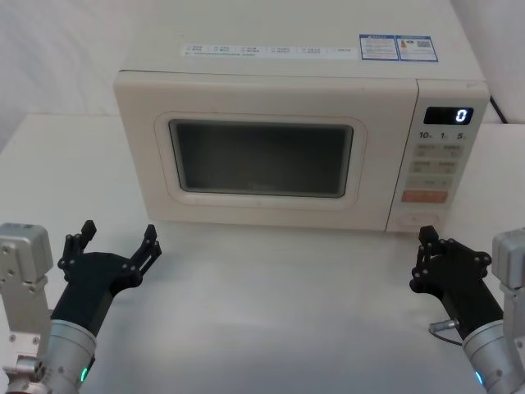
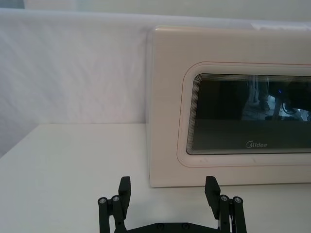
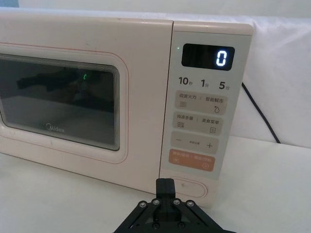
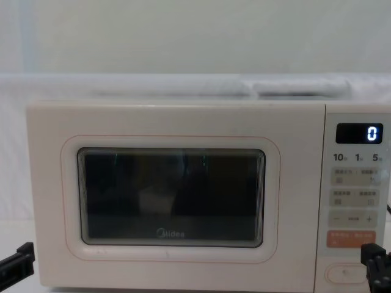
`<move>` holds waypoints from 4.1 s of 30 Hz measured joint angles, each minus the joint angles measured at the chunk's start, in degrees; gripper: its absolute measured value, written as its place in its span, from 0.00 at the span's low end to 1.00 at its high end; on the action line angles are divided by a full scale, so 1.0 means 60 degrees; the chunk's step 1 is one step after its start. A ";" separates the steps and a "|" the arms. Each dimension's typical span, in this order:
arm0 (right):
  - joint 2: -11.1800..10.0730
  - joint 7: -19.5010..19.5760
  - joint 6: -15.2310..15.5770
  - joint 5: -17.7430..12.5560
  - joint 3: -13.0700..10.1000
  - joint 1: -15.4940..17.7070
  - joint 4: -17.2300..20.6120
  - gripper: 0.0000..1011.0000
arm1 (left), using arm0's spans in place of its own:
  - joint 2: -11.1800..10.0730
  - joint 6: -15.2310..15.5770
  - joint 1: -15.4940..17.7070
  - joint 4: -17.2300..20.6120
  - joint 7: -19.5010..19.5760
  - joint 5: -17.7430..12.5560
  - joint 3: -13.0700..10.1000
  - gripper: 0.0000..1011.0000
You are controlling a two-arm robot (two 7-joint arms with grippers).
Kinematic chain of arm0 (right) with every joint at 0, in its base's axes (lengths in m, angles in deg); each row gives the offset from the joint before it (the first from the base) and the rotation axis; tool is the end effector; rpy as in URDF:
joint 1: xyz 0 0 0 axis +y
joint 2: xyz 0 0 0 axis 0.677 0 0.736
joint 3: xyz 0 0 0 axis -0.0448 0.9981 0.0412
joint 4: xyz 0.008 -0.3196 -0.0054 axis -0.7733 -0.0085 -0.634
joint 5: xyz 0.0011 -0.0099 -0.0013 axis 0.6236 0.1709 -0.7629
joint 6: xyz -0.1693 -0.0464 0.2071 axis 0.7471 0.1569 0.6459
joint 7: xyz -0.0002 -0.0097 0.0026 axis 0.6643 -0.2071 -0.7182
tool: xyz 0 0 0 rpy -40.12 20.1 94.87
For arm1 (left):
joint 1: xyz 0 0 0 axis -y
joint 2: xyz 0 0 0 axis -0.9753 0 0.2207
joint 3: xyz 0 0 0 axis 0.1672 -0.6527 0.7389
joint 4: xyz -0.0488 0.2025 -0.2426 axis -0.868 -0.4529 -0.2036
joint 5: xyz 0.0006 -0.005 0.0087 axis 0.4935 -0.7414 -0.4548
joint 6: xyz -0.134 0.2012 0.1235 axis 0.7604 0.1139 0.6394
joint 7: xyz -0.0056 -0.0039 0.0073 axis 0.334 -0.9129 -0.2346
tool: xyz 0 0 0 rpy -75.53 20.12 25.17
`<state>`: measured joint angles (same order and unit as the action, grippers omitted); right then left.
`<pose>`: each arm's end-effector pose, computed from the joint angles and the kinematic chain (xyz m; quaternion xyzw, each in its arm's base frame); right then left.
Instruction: Press the button to open the microwave door with one hand; close the microwave door with the other hand.
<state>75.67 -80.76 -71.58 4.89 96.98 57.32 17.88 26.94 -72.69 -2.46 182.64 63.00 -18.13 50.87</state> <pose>0.2252 0.0220 -0.3256 -0.0015 -0.0413 -0.6058 0.7945 0.2082 0.0484 -0.3129 -0.0174 0.0064 0.6615 0.7497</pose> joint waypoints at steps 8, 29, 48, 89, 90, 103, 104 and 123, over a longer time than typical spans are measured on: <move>0.0000 0.0000 0.0000 0.0000 0.0000 0.0000 0.0000 0.00 | 0.0000 0.0000 0.0000 0.0000 0.0000 0.0000 0.0000 0.99; 0.0639 -0.0404 0.0235 -0.0118 -0.0469 -0.0210 -0.0620 0.00 | 0.0001 0.0000 0.0000 0.0000 0.0000 0.0000 0.0000 0.99; 0.1498 -0.0724 0.0286 -0.0006 -0.0827 -0.1338 -0.2244 0.00 | 0.0000 0.0000 0.0001 0.0000 0.0000 0.0000 0.0000 0.99; 0.1996 -0.0652 0.0034 0.0307 -0.1404 -0.2642 -0.4095 0.00 | 0.0000 0.0000 0.0001 0.0000 0.0000 0.0000 0.0000 0.99; 0.2008 -0.0645 0.0033 0.0313 -0.1414 -0.2656 -0.4110 0.00 | 0.0000 0.0000 0.0000 0.0000 0.0000 0.0000 0.0000 0.99; 0.2073 -0.0686 0.0004 0.0324 -0.1444 -0.2810 -0.4274 0.00 | 0.0000 0.0000 0.0000 0.0000 0.0000 0.0000 0.0000 0.99; 0.2076 -0.0689 0.0004 0.0324 -0.1443 -0.2819 -0.4283 0.00 | 0.0000 0.0000 0.0000 0.0000 0.0000 0.0000 0.0000 0.99; 0.2129 -0.0749 -0.0026 0.0286 -0.1412 -0.2951 -0.4396 0.00 | 0.0000 0.0000 0.0000 0.0000 0.0000 0.0000 0.0000 0.99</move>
<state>88.44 -85.25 -71.73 6.61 88.51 39.61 -8.50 26.94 -72.68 -2.46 182.64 63.00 -18.13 50.88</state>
